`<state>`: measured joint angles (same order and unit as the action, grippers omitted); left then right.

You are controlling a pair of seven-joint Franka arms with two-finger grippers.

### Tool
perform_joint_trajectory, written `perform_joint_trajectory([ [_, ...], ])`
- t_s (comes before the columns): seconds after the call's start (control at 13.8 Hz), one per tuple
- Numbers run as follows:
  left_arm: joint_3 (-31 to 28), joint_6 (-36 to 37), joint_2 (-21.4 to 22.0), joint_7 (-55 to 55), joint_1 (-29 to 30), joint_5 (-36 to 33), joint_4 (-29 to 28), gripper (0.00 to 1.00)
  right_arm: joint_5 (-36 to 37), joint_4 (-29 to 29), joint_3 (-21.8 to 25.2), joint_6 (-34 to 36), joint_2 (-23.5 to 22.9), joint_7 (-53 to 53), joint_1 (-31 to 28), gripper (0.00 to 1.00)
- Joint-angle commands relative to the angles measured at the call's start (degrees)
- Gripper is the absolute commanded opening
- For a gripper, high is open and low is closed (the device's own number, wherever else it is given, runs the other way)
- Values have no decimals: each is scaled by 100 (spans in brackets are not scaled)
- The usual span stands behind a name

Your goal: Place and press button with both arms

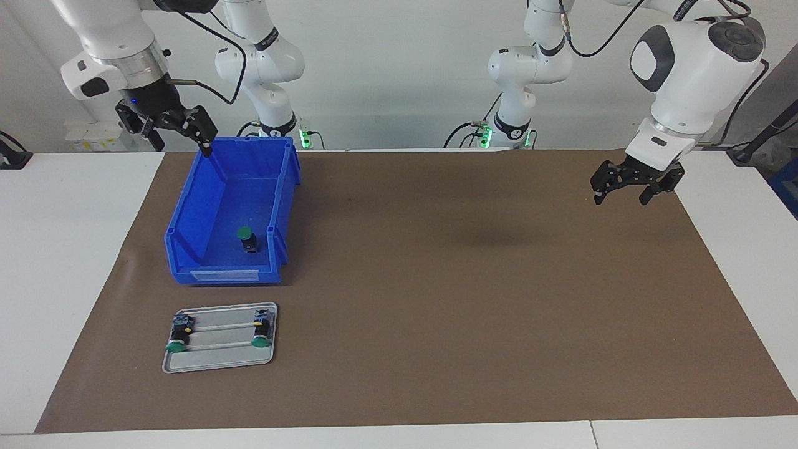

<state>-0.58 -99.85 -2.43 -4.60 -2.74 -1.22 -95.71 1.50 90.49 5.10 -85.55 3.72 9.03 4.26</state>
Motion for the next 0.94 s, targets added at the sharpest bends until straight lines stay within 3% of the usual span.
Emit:
perform_joint_trajectory([
  [0.0,-13,-96,164,3,-16,-107,-211,100,175,-66,-27,109,-38,-313,-13,99],
  [0.87,-13,-96,164,3,-16,-107,-211,100,132,-40,-35,232,14,-358,-74,99],
])
